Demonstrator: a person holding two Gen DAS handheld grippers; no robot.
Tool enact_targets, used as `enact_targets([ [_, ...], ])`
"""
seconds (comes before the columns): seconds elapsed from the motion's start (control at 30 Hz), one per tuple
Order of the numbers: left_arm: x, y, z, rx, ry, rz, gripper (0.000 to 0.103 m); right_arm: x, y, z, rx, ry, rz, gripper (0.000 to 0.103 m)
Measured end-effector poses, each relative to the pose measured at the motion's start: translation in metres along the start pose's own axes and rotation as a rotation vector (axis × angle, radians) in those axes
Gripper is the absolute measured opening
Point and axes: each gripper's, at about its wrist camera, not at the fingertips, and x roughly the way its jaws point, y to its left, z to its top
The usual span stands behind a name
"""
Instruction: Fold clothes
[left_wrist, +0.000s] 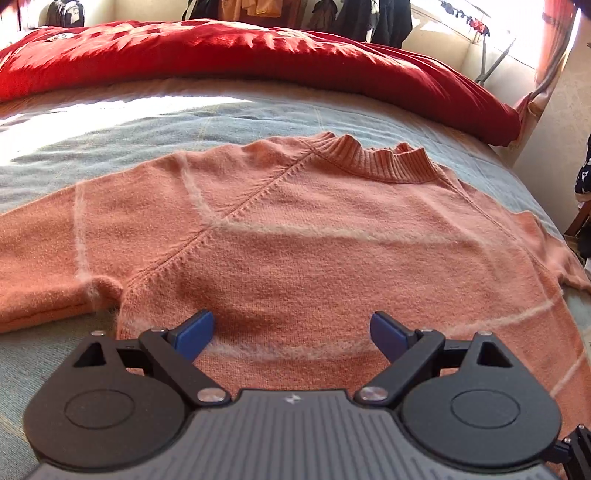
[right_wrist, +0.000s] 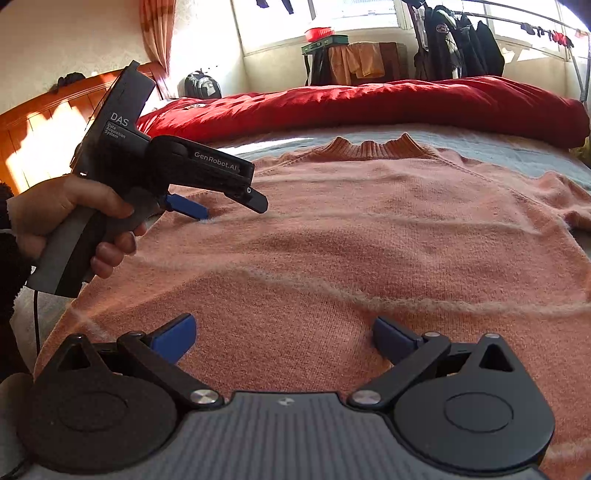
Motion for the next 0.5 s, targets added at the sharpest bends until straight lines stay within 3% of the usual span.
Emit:
enact_targets([
  [0.1, -0.002, -0.009, 0.010, -0.002, 0.009, -0.029, 0.092, -0.005, -0.001, 0.001, 0.015, -0.015, -0.002, 0.103],
  [0.23, 0.001, -0.053, 0.027, 0.080, 0.036, -0.151, 0.092, -0.013, -0.009, 0.003, 0.036, -0.060, -0.045, 0.103],
  [0.33, 0.016, -0.085, 0.044, 0.111, 0.070, -0.240, 0.092, -0.015, -0.021, 0.004, 0.071, -0.064, -0.055, 0.103],
  [0.5, 0.065, -0.123, 0.072, 0.119, 0.127, -0.314, 0.092, -0.010, -0.038, 0.002, 0.104, -0.050, -0.062, 0.103],
])
